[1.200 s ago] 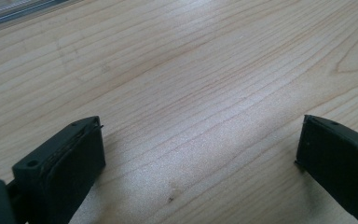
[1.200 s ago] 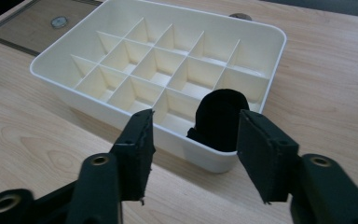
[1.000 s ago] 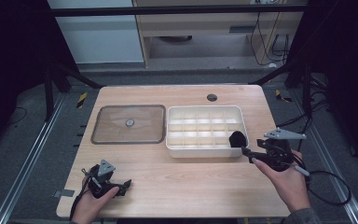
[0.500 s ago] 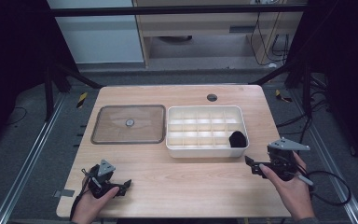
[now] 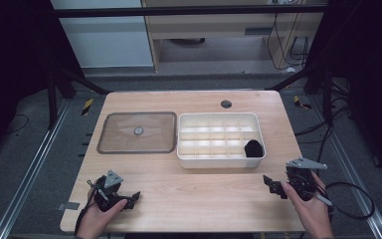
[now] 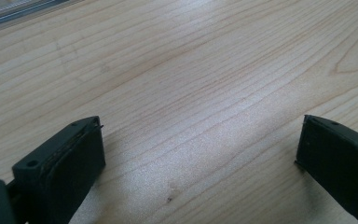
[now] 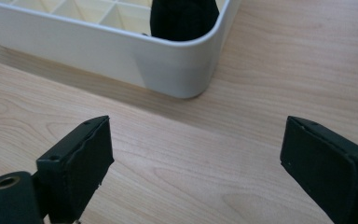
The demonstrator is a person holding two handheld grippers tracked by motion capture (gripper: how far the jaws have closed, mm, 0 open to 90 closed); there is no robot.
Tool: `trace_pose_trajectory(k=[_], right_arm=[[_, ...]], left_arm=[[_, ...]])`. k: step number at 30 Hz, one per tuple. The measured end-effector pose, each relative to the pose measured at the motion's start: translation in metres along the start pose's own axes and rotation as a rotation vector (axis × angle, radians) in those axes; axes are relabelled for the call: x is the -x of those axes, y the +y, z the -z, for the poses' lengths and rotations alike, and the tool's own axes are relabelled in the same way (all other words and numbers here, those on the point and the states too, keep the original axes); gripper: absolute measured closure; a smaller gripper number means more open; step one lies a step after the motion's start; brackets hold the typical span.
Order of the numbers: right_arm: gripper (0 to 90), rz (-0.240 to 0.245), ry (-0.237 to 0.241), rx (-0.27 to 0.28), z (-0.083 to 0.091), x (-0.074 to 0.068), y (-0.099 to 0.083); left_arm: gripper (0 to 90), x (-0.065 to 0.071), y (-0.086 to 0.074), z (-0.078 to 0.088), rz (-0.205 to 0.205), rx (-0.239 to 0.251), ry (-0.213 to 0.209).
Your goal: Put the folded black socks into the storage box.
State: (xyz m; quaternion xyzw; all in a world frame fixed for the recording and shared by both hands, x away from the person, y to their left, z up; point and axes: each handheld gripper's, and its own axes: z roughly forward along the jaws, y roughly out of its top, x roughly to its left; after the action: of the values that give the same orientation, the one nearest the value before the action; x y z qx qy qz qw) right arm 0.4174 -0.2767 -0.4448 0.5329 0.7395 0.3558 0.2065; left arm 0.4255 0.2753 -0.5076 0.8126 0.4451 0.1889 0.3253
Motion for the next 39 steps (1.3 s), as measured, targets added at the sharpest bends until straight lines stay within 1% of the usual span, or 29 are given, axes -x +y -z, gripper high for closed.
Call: trace_pose_trajectory(k=[2, 4, 7, 10, 15, 20, 27, 28, 29, 30, 33, 35, 36, 37, 38, 39], right_arm=[[10.4, 0.002, -0.003, -0.003, -0.003, 0.002, -0.003], [10.3, -0.014, -0.009, -0.016, -0.005, 0.003, -0.007], [10.5, -0.021, -0.007, -0.028, -0.009, 0.004, -0.011], [10.7, -0.016, -0.010, -0.024, -0.011, 0.005, -0.016], [9.8, 0.001, -0.024, 0.000, -0.016, 0.007, -0.024], [9.3, 0.011, -0.034, 0.011, -0.019, 0.007, -0.029], [9.2, 0.008, -0.030, 0.007, -0.025, 0.003, -0.035], [9.2, 0.014, -0.032, 0.006, -0.026, 0.002, -0.036], [9.2, 0.008, -0.028, 0.003, -0.027, 0.001, -0.036], [9.1, 0.014, -0.026, 0.002, -0.028, 0.000, -0.037], [9.1, 0.012, -0.020, 0.003, -0.031, -0.002, -0.040], [9.0, 0.019, -0.018, 0.001, -0.032, -0.004, -0.041], [8.9, 0.008, -0.012, -0.002, -0.033, -0.005, -0.042], [8.8, 0.014, -0.014, -0.003, -0.034, -0.005, -0.043], [8.8, 0.007, -0.011, -0.003, -0.035, -0.006, -0.043], [8.8, 0.009, -0.011, -0.001, -0.035, -0.006, -0.044]], left_arm=[[0.0, 0.000, 0.000, 0.000, 0.001, 0.000, -0.001], [0.0, 0.000, 0.000, 0.000, -0.002, -0.003, 0.000], [0.0, 0.000, 0.000, 0.000, -0.002, -0.004, 0.000], [0.0, 0.000, 0.000, 0.000, -0.003, -0.003, 0.000], [0.0, 0.000, 0.000, 0.000, -0.003, -0.003, -0.001], [0.0, 0.000, 0.000, 0.000, -0.002, -0.002, 0.000], [0.0, 0.000, 0.000, 0.000, -0.002, -0.002, 0.000], [0.0, 0.000, 0.000, 0.000, -0.002, -0.002, 0.000], [0.0, 0.001, 0.000, 0.000, -0.002, -0.002, -0.001], [0.0, 0.001, 0.000, 0.000, -0.002, -0.002, -0.001], [0.0, 0.001, 0.000, 0.000, -0.002, -0.003, -0.001], [0.0, 0.001, 0.000, 0.000, -0.003, -0.003, -0.001], [0.0, 0.001, 0.000, 0.000, -0.002, -0.002, -0.001], [0.0, 0.001, 0.000, 0.000, -0.003, -0.002, -0.001], [0.0, 0.001, 0.000, 0.000, -0.001, -0.001, -0.001], [0.0, 0.001, 0.000, 0.000, -0.001, 0.000, -0.001]])
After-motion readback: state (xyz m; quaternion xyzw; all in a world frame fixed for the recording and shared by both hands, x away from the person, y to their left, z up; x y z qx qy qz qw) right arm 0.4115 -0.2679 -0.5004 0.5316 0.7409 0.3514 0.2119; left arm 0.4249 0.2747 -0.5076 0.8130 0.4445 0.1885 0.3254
